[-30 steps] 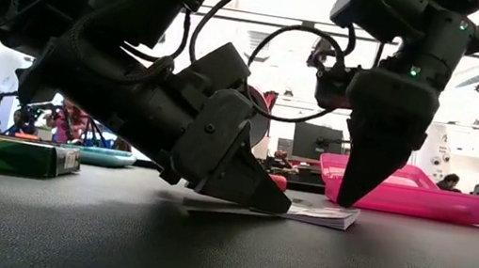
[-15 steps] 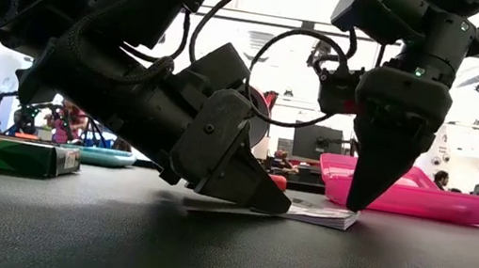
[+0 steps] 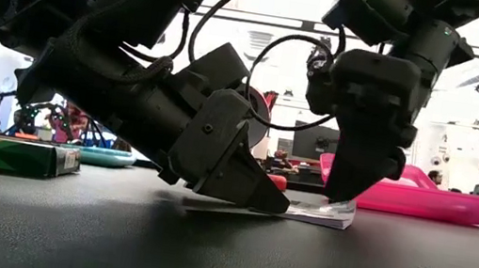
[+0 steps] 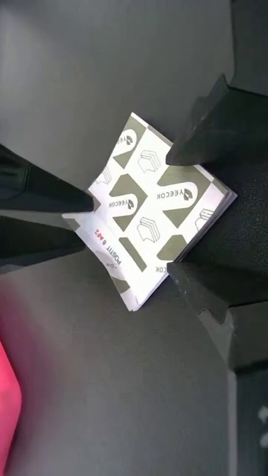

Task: Pack school essentials
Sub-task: Put the white sticky note into the pink supply box

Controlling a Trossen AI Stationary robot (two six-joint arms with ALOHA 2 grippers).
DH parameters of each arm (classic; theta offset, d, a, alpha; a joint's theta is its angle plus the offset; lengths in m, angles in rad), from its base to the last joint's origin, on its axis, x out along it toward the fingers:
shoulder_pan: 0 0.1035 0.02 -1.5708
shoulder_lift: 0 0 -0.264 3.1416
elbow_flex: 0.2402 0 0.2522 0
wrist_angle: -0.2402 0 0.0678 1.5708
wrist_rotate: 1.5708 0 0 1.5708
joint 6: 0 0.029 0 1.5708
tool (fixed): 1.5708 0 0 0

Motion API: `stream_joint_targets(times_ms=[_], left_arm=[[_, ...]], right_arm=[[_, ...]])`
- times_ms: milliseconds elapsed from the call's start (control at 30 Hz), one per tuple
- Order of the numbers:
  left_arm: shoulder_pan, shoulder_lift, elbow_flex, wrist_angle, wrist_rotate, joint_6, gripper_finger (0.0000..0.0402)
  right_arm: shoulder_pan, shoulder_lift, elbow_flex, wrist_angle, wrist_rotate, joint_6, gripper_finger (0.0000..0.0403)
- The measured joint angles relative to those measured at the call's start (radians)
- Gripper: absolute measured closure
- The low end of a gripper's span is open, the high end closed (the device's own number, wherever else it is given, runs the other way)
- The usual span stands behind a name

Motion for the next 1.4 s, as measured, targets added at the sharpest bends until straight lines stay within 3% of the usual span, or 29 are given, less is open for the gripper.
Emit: stream_joint_targets(times_ms=[433, 600, 800, 1000, 1400], left_arm=[[0.007, 0.0, -0.001, 0.0, 0.001, 0.006, 0.0198], [0.012, 0.0, -0.001, -0.001, 0.005, 0.008, 0.0198], [0.013, 0.0, -0.001, -0.002, 0.004, 0.008, 0.0198], [0.014, 0.0, -0.001, 0.0, 0.003, 0.008, 0.0198], [0.014, 0.0, 0.001, -0.001, -0.002, 0.008, 0.0198]], right_arm=[[-0.01, 0.0, -0.087, 0.137, -0.034, 0.206, 0.028], [-0.011, -0.002, -0.114, 0.186, -0.064, 0.212, 0.0287], [-0.018, -0.03, -0.111, 0.04, -0.107, 0.229, 0.0294], [-0.019, -0.036, -0.112, 0.036, -0.103, 0.232, 0.0303], [-0.013, -0.011, -0.119, 0.15, -0.111, 0.229, 0.031]])
